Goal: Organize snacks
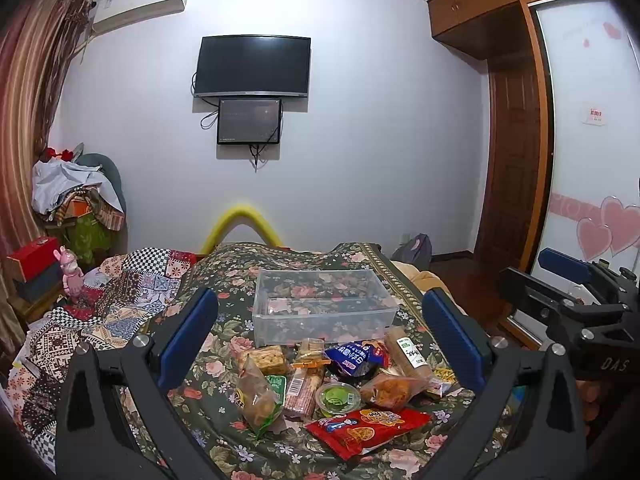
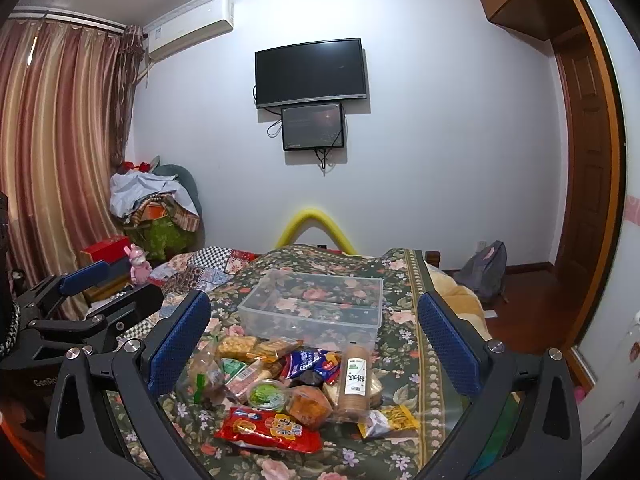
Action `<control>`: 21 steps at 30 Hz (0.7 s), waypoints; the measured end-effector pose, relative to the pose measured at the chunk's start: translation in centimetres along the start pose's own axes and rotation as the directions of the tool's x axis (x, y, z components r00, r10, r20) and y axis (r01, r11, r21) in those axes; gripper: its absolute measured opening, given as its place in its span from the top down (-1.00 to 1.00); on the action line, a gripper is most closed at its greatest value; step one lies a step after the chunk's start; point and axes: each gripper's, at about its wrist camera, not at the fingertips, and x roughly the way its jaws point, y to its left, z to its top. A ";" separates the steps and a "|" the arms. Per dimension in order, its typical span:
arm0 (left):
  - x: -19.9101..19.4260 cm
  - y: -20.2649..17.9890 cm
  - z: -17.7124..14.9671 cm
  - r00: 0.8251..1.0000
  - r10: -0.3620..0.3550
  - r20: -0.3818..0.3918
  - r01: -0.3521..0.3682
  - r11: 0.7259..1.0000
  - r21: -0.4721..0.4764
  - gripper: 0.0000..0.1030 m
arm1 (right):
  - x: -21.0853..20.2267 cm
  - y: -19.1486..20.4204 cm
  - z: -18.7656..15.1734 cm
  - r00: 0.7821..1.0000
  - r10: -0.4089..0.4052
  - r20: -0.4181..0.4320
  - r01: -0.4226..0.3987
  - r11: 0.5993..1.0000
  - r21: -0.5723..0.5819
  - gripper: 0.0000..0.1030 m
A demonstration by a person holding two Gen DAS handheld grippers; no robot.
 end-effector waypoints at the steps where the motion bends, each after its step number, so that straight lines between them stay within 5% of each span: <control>1: 0.0 0.0 0.0 1.000 -0.001 0.000 0.001 1.000 -0.001 -1.00 | 0.0 0.0 0.0 1.000 0.000 0.001 0.000 1.000 0.000 -1.00; 21: 0.3 -0.1 -0.1 1.000 -0.004 0.001 0.004 1.000 -0.002 -1.00 | 0.0 0.0 -0.1 1.000 0.001 0.001 -0.001 1.000 0.003 -1.00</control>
